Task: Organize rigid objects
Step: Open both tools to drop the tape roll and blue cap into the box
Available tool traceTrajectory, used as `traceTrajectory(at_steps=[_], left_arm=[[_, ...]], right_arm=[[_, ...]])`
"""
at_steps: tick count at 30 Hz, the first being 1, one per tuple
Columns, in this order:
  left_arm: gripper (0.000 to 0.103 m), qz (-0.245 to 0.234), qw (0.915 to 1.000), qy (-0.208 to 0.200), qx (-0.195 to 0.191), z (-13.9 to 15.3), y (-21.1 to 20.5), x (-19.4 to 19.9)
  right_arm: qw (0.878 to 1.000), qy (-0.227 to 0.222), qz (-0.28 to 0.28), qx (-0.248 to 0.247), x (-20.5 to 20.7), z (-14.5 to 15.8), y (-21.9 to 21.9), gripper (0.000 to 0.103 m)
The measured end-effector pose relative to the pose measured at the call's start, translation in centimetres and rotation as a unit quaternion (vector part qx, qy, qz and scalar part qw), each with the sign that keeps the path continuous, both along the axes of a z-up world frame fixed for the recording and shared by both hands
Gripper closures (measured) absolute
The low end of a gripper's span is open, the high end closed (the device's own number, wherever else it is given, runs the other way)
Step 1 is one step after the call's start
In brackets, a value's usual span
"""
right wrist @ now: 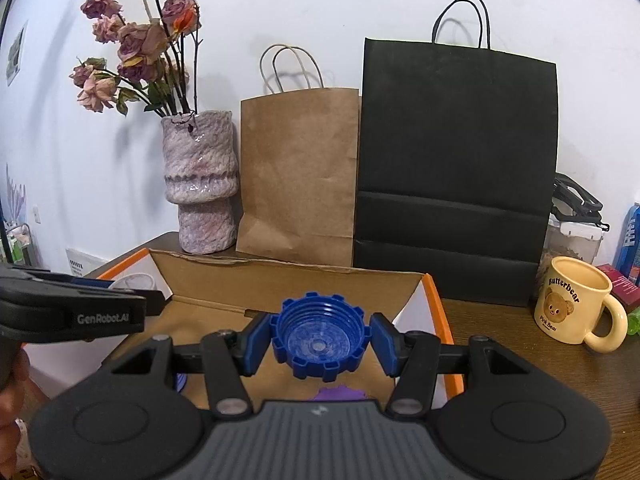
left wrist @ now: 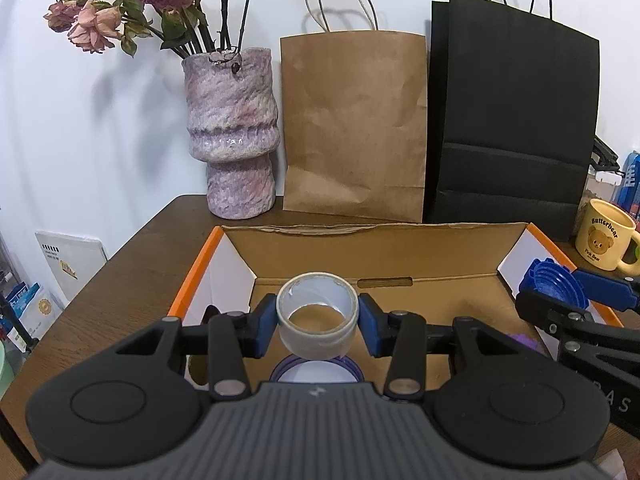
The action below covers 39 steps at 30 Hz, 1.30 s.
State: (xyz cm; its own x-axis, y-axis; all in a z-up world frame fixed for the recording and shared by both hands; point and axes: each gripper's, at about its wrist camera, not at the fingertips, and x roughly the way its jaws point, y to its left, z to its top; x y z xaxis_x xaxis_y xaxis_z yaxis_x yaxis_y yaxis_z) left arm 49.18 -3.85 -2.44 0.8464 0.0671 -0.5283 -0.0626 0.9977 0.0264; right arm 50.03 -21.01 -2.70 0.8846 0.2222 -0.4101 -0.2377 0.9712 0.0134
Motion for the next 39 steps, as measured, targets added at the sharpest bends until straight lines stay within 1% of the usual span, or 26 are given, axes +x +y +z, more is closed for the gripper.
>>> traceTrajectory(at_steps=[3,5,6,7,9,11,12,17,30,39], left_arm=[[0.059,0.001,1.0000,0.001,0.002,0.1,0.0,0.0],[0.052,0.005,1.0000,-0.002,0.006,0.1,0.0,-0.1],[0.039,0.006,0.9999,-0.005,0.007,0.1,-0.1,-0.1],[0.024,0.009,0.9999,-0.009,0.009,0.2,0.0,-0.2],[0.015,0.017,0.9995,-0.020,0.015,0.4,0.0,-0.5],[0.000,0.023,0.9992,-0.025,0.019,0.6,0.0,-0.6],[0.000,0.025,0.9991,-0.028,0.020,0.7,0.0,-0.6],[0.000,0.020,0.9990,-0.035,0.022,1.0,-0.1,-0.9],[0.000,0.022,0.9991,-0.030,0.023,0.9,-0.1,-0.9],[0.000,0.021,0.9990,-0.034,0.020,1.2,0.1,-1.3]], right_arm=[[1.000,0.002,0.001,0.000,0.0,0.0,0.0,0.049],[1.000,0.005,0.000,-0.001,0.1,0.0,0.0,0.047],[1.000,0.006,-0.003,-0.001,0.1,0.0,-0.1,0.034],[1.000,0.005,-0.006,-0.001,0.1,0.0,-0.1,0.017],[1.000,-0.002,-0.013,-0.003,-0.1,0.0,-0.2,0.006],[1.000,-0.005,-0.018,-0.008,-0.1,0.0,-0.3,0.003],[1.000,-0.005,-0.020,-0.008,-0.1,0.0,-0.4,0.000],[1.000,-0.004,-0.019,-0.011,-0.2,0.1,-0.3,0.000],[1.000,-0.005,-0.022,-0.015,-0.3,0.1,-0.3,0.000],[1.000,-0.005,-0.022,-0.017,-0.5,0.1,-0.2,0.000]])
